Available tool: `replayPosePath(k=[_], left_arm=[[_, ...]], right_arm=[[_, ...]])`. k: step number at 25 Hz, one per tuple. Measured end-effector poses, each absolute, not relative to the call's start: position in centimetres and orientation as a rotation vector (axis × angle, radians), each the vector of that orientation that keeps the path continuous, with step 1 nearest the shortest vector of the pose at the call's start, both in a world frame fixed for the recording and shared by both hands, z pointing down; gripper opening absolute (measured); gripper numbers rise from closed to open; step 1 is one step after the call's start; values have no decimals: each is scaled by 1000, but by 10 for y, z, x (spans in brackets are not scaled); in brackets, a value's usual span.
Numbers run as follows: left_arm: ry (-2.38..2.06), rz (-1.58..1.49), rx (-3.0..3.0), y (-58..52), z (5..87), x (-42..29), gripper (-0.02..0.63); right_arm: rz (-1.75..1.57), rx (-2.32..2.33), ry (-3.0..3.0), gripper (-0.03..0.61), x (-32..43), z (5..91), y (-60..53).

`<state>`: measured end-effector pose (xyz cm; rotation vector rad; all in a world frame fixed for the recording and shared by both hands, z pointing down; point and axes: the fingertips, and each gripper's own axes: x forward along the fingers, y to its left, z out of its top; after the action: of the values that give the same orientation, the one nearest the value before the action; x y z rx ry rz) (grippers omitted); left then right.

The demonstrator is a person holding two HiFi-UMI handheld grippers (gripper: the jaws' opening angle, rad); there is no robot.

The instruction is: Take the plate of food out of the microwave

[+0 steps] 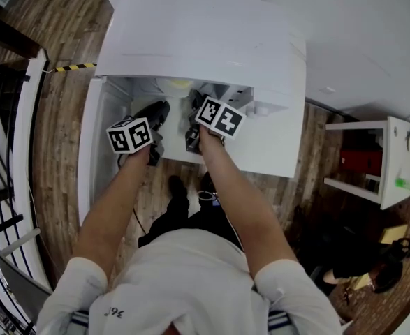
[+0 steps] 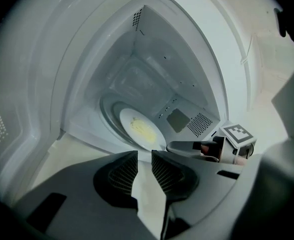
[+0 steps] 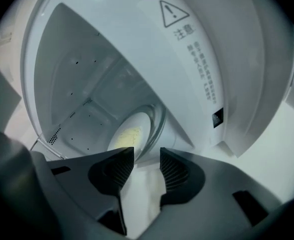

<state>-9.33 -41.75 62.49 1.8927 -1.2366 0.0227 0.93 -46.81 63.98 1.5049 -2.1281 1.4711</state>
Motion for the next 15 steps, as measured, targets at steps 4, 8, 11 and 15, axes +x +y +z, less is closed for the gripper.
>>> replayPosePath(k=[4,8,11,15], left_arm=[[-1229,25,1892,-415,626,-92,69],[-1214,27,1897,-411,625,-88,69],[-1203,27,1899,-407,626,-87,69],[-1201,13,1899,-410,624,-92,69]], right_arm=[[1505,1534,-2092,195,3,638,-473],[1470,1540,-2018,195,-4,642,-483],[1448,1517,-1975,147,-5,646,-484],[1498,1520,-1993,87,2,644,-479]])
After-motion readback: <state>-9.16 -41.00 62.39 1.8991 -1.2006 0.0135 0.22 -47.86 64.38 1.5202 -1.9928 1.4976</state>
